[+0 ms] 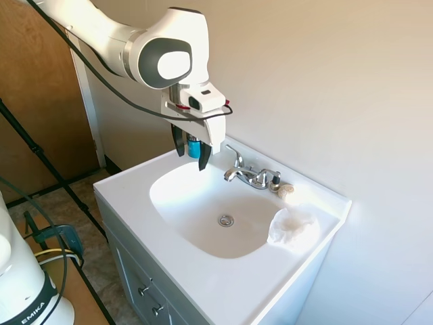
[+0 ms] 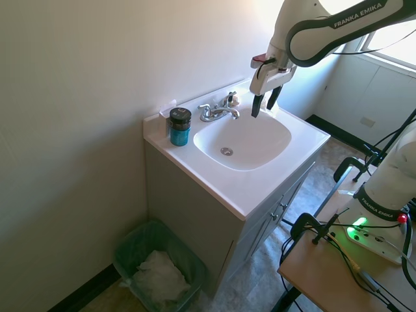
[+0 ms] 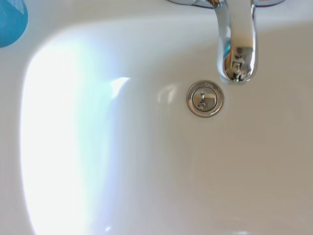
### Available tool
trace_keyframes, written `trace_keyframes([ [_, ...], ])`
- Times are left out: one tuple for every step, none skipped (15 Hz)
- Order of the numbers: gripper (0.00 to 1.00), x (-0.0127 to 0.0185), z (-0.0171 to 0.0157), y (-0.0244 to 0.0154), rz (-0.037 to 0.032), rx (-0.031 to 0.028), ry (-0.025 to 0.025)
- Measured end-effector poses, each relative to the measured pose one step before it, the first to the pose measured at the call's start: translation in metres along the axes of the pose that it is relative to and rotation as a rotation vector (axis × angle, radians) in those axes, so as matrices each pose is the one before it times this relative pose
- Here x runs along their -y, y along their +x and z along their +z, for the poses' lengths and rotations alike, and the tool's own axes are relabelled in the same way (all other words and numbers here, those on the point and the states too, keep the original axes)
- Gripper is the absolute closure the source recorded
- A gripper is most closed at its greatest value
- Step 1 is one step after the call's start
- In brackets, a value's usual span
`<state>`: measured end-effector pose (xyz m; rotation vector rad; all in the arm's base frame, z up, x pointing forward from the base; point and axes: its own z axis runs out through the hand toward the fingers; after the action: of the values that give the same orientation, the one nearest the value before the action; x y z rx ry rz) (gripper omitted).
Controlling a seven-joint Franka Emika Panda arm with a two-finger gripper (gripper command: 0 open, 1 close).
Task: Throw the tissue in the trash bin
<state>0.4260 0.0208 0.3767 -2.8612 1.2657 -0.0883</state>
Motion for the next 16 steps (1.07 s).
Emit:
trace_keyframes([
  [0.00,-0.00022,0.00055,-0.00019,0.00001,0.00246,-0.00283],
  [0.00,-0.00010,0.00047,-0.00055,0.00070,0.00248,-0.00335],
  [0.00,0.00094,-0.00081,-0.00020,0.00366,-0.00172,0.00145],
  [0.00,0.00203,-0.00365,0.00159,0.01679,-0.00575,0.00693],
  [0.00,0.00221,-0.00584,0.00381,0.02864,-0.00810,0.01081],
  [0.00,-0.00005,-0.00531,0.00636,0.03213,-0.00779,0.00962],
  [0.00,-0.00257,-0.00381,0.00867,0.04023,-0.00750,0.00671],
  [0.00,-0.00433,-0.00260,0.01165,0.04090,-0.00563,0.00464],
  [0.00,-0.00427,-0.00052,0.01336,0.03552,-0.00200,0.00329],
  [0.00,-0.00460,0.00190,0.01452,0.03350,0.00048,0.00089],
  [0.00,-0.00410,0.00274,0.01660,0.03427,-0.00027,0.00151],
  [0.00,-0.00447,0.00435,0.01815,0.03216,-0.00384,-0.00011],
  [0.00,-0.00316,0.00421,0.01642,0.02643,-0.00562,0.00081],
  [0.00,-0.00252,0.00389,0.01741,0.02550,-0.00255,0.00170],
  [0.00,-0.00127,0.00237,0.01619,0.01542,-0.00393,0.00341],
  [0.00,-0.00112,0.00103,0.01687,0.01206,-0.00416,0.00208],
])
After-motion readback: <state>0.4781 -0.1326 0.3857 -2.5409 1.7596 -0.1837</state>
